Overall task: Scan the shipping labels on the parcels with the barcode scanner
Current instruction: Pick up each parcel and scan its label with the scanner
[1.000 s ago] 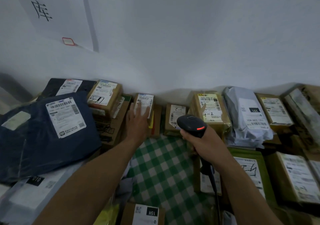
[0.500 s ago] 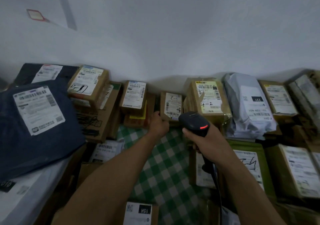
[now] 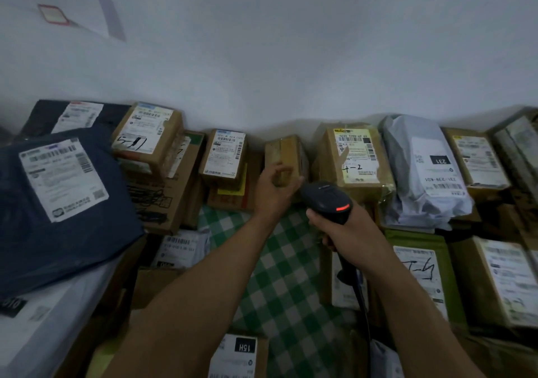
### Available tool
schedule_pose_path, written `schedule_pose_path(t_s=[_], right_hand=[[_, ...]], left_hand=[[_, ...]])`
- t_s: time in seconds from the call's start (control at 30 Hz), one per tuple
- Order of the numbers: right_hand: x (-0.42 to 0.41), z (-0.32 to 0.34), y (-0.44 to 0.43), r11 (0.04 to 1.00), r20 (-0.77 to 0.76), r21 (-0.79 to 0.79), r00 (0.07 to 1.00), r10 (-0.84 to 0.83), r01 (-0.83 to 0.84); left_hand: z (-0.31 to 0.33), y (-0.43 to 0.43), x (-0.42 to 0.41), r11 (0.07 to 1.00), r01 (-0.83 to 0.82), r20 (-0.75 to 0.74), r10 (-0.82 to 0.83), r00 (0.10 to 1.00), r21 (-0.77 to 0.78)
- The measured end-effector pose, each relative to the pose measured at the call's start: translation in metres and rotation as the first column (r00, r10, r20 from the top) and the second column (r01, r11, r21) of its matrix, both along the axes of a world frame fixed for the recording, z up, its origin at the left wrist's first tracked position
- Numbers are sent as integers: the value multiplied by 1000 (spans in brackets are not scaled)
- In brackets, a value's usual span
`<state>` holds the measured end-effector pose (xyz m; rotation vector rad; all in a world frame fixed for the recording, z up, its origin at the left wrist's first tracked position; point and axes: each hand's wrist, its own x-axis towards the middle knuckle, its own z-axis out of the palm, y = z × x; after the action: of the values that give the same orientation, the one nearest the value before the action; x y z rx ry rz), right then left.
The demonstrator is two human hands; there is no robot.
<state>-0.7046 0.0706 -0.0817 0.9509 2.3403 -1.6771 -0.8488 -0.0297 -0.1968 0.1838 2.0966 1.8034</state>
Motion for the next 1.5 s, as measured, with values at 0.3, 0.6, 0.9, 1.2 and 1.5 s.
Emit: schedule_pose_path(t_s=[0.3,0.6,0.9,1.2,1.5], right_hand=[[14,22,-1,1000,-49,14,999,-13,14],[21,27,1,1000,-45,10,999,4,-3],[25,13,9,1000,-33,28,999,-7,8],[26,15,7,998,-65,-14,996,-56,55],[47,53,-37,984,-262,-55,949,-175,167]], left_hand=[[8,14,4,960,120,75,-104,992,-255],[-16,1,16,887,219,-145,-299,943,-406],[-10,14,24,810,71,-90,-150,985,-582],[14,-33,38,978,-171,236,140,962,117],[82,-91,128,897,-95,303,-45,952,433]])
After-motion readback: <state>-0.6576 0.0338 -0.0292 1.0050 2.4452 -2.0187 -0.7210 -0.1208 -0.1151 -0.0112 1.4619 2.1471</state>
